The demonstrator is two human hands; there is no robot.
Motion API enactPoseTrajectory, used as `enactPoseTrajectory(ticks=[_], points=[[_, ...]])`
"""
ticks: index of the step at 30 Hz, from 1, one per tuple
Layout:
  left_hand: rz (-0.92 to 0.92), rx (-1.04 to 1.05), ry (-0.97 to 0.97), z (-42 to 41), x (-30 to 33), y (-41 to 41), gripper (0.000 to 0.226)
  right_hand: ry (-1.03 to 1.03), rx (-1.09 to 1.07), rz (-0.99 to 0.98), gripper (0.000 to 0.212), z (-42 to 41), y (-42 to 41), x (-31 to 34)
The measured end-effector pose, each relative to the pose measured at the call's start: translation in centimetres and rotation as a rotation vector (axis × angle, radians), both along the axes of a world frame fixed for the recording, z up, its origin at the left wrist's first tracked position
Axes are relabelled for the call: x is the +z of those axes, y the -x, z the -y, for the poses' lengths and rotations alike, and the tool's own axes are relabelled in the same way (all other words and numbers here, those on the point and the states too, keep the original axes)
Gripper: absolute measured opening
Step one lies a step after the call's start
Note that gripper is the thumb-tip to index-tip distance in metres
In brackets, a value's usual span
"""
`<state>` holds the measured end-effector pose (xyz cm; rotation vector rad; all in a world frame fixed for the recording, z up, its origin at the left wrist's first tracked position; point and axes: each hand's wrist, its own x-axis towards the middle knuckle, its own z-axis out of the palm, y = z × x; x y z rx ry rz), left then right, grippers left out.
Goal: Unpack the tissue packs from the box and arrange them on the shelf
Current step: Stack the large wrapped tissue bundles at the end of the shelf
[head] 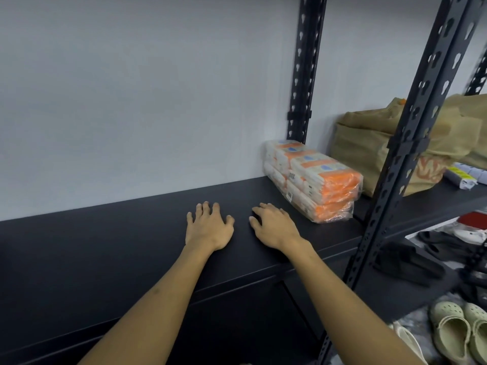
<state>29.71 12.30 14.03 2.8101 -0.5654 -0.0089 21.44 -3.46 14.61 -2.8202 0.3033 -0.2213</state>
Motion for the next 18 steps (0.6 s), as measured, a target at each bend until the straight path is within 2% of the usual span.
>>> enactPoseTrajectory(ticks=[4,9,12,18], points=[[-0.019,-0.01,-0.02,0.1,0.1,0.2,0.099,0.004,-0.01,0.024,0.051,-1.1,2.1,-0.6],[-0.016,-0.028,-0.021,-0.3,0.4,0.4,0.098,-0.018,-0.035,0.079,0.053,-1.1,2.2,-0.3],[0.001,-0.055,0.014,-0.9,0.5,0.8,0.089,-0.036,-0.04,0.077,0.052,-1.0,2.4,0.0],[0.091,-0.169,0.12,-3.7,0.5,5.6,0.054,-0.071,-0.072,0.065,0.051,-1.4,2.8,0.8]])
